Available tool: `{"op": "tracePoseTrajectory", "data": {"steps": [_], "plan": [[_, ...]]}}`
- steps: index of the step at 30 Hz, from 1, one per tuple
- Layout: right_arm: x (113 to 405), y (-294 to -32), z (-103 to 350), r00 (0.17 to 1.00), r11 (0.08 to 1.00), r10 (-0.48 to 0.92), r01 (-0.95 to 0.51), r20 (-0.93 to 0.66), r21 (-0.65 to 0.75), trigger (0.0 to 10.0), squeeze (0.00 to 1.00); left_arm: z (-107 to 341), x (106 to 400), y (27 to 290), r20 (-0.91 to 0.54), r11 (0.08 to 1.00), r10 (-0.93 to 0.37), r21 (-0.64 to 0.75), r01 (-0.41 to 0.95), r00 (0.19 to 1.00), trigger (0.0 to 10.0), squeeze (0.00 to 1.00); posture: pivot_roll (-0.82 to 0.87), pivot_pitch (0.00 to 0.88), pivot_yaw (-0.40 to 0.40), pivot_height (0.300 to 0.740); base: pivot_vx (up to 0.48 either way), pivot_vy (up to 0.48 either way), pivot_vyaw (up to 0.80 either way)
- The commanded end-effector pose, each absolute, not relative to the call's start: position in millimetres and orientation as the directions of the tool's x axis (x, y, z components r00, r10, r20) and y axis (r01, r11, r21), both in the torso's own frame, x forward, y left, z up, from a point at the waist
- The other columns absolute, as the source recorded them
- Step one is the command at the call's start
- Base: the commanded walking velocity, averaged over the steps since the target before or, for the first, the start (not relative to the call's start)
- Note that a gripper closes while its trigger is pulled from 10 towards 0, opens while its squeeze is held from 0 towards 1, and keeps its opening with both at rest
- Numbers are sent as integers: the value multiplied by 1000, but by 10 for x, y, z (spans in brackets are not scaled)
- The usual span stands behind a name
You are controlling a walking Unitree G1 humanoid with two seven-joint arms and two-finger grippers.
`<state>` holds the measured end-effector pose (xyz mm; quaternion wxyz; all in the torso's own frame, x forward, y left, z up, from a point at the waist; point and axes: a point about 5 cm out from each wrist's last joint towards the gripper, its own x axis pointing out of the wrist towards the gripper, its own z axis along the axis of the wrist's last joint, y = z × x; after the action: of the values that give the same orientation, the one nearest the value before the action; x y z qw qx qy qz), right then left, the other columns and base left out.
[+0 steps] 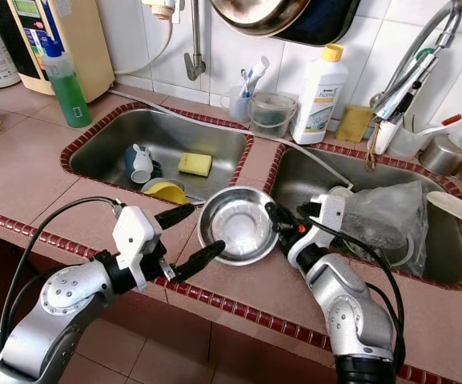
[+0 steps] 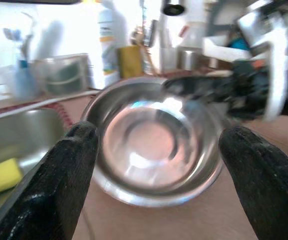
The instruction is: Kitchen organization
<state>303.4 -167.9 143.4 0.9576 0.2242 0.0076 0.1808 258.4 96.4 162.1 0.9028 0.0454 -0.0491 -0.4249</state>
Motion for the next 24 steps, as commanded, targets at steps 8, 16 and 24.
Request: {"op": "tracePoseTrajectory", "data": {"steps": [8, 16, 24], "plan": [[3031, -1743, 1792, 924, 908, 260, -333, 281, 252, 10000, 0, 1594, 2845, 1134, 33, 788, -612, 109, 606, 790, 10000, 0, -9, 35, -51, 740, 0, 0, 0], [3001, -1712, 1830, 916, 953, 230, -280, 329, 115, 10000, 0, 1551, 2876, 1115, 52, 834, -551, 14, 551, 833, 10000, 0, -11, 27, -46, 740, 0, 0, 0], [2921, -1733, 1843, 903, 963, 231, -264, 363, 44, 10000, 0, 1594, 2974, 1236, 86, 877, -476, -23, 480, 875, 10000, 0, -10, 8, -43, 740, 0, 0, 0]]}}
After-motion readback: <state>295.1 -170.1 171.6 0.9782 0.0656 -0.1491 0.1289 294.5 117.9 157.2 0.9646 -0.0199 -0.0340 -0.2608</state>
